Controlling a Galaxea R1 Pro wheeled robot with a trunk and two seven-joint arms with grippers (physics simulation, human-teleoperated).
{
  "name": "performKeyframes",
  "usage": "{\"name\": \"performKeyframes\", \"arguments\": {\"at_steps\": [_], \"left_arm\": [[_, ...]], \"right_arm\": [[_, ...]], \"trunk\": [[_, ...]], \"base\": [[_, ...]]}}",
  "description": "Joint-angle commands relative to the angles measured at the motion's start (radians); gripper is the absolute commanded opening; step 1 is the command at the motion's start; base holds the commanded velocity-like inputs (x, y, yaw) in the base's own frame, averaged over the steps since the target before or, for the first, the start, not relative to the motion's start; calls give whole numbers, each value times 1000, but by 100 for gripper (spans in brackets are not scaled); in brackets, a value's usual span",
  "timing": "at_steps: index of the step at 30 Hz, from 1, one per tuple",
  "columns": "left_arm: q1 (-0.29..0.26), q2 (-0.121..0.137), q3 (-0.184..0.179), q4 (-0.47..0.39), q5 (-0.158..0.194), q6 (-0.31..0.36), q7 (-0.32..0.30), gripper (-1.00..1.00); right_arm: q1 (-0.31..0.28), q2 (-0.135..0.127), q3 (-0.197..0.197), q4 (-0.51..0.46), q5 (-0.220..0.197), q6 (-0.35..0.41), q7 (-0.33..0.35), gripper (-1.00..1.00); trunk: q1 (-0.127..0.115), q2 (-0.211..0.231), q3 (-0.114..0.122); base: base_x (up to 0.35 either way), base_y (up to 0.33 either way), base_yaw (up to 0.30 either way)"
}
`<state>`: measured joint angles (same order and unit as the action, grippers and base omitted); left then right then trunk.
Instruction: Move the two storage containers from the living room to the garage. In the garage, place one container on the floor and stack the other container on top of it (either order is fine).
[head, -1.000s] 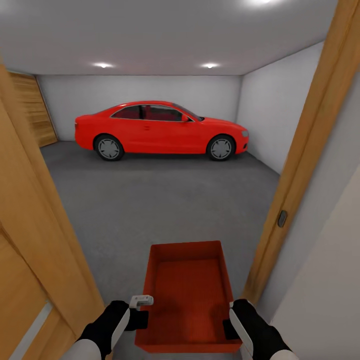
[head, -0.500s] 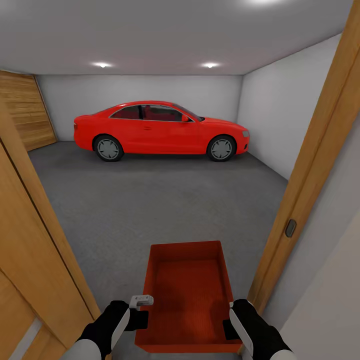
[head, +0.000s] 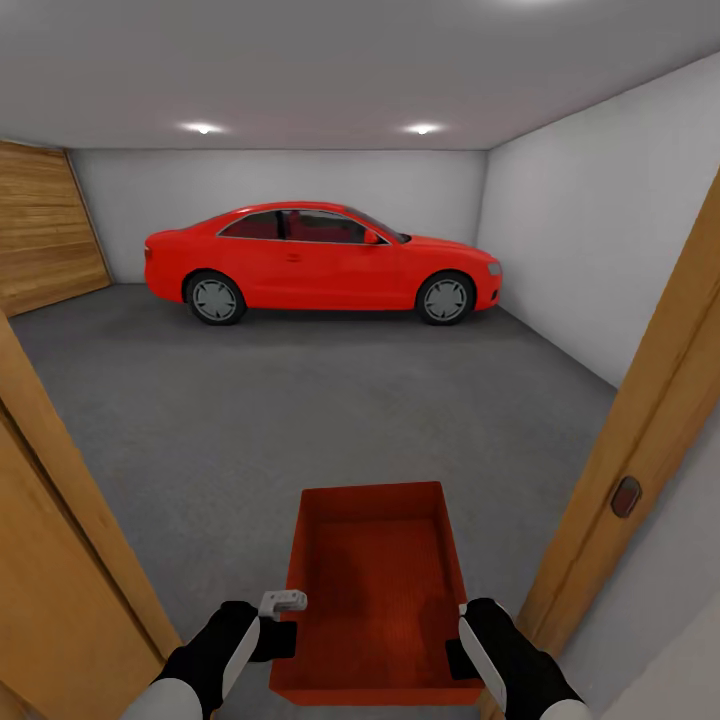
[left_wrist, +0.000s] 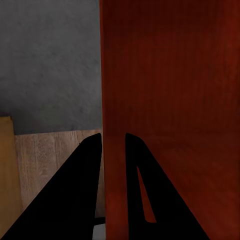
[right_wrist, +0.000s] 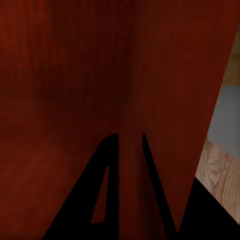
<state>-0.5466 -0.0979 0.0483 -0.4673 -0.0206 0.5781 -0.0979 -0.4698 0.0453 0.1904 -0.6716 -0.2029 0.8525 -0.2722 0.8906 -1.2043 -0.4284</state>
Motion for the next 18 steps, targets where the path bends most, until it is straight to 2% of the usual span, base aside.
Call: {"name": "performKeyframes", "arguments": {"at_steps": [1, 9, 18], "left_arm": [[0, -2, -2, -1, 14, 6, -3, -100], [0, -2, -2, -1, 14, 6, -2, -100], [0, -2, -2, -1, 14, 6, -2, -100]], "right_arm": [[-1, 15, 1, -2, -65, -9, -4, -100], [-1, 15, 1, -2, -65, -9, -4, -100], [-1, 15, 1, -2, -65, -9, -4, -100]], "trunk": [[0, -1, -1], [0, -1, -1], [0, -1, -1]], "base": [[76, 12, 0], [52, 7, 0], [307, 37, 0]]}}
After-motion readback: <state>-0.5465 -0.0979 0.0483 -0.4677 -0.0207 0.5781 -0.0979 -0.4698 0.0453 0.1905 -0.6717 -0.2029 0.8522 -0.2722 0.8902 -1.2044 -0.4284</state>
